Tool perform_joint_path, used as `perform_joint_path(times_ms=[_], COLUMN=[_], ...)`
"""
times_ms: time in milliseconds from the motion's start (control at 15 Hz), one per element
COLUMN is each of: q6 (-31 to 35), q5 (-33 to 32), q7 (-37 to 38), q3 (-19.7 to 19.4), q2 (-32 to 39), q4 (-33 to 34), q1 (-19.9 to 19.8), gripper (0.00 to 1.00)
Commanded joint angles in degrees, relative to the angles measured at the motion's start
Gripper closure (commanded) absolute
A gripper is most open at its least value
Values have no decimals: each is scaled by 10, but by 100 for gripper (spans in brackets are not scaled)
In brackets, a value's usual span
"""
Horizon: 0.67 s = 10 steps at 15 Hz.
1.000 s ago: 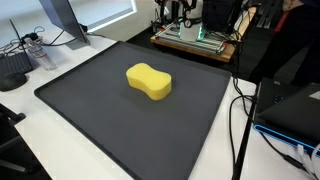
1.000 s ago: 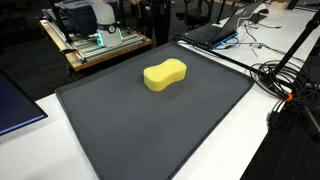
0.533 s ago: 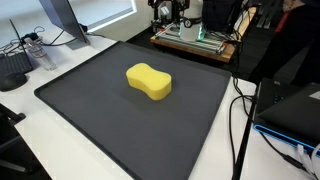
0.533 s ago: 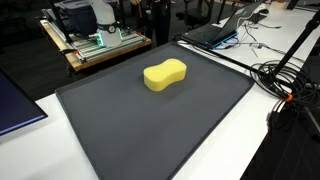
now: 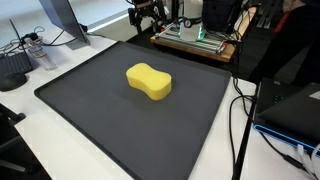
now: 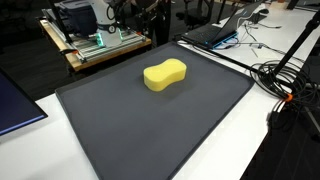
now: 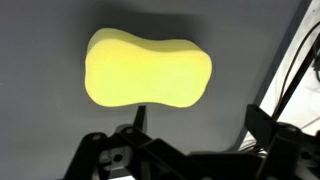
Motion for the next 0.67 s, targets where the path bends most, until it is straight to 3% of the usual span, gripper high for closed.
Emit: perform_joint_path(times_ms=[0, 267, 600], q6=[-51, -82, -66], q5=[61, 47, 45], q7=[-48, -38, -59], q3=[-11, 17, 55], q2=[85, 157, 233], q4=[76, 135, 180], q1=[-17, -57, -103], gripper=[0, 0, 0])
